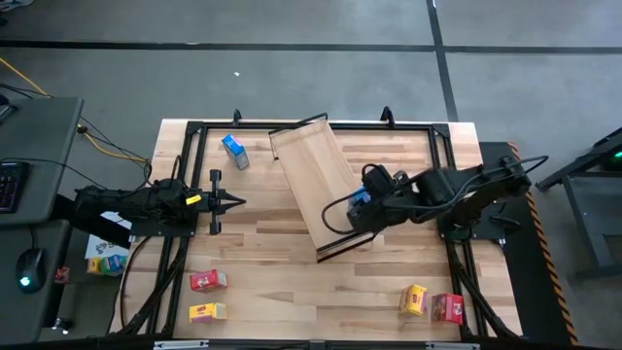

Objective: Stack cereal on shelf
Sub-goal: Put the blue cereal box on the shelf aligned with the other blue cereal box

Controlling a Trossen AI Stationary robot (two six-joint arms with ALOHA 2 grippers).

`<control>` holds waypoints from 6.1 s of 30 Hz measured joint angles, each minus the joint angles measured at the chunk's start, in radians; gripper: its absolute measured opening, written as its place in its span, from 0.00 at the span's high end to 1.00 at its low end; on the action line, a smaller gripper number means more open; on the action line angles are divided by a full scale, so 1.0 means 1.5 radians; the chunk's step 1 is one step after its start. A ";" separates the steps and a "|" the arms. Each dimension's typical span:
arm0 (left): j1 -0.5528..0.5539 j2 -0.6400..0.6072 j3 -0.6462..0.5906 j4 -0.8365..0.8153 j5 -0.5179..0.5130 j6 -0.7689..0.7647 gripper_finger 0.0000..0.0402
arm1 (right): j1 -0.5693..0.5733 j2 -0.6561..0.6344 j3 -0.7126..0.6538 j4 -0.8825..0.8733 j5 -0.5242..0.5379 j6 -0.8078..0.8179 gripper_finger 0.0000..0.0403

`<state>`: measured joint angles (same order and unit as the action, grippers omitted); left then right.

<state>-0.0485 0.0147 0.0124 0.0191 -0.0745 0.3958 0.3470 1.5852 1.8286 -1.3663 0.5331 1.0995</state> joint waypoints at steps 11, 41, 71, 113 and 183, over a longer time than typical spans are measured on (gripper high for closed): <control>0.000 0.000 0.000 0.000 0.000 0.000 1.00 | 0.000 0.000 0.121 -0.008 0.027 -0.192 0.41; 0.000 0.000 0.000 0.000 -0.004 0.000 1.00 | -0.207 -0.272 -0.258 0.002 0.195 -0.165 0.41; 0.000 0.000 0.000 0.000 -0.005 0.000 1.00 | -0.441 -0.549 -0.738 0.887 -0.217 -0.706 0.41; 0.000 0.000 0.000 0.124 -0.093 -0.081 0.98 | -0.442 -0.580 -0.737 0.831 -0.213 -0.737 0.41; 0.407 0.996 0.742 -0.767 -0.301 0.364 0.24 | -0.442 -0.555 -0.737 0.699 -0.200 -0.675 0.41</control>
<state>0.5625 1.5082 1.1255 -1.1308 -0.5259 0.9419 -0.3164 0.7528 0.7235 -0.3180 0.2337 0.0864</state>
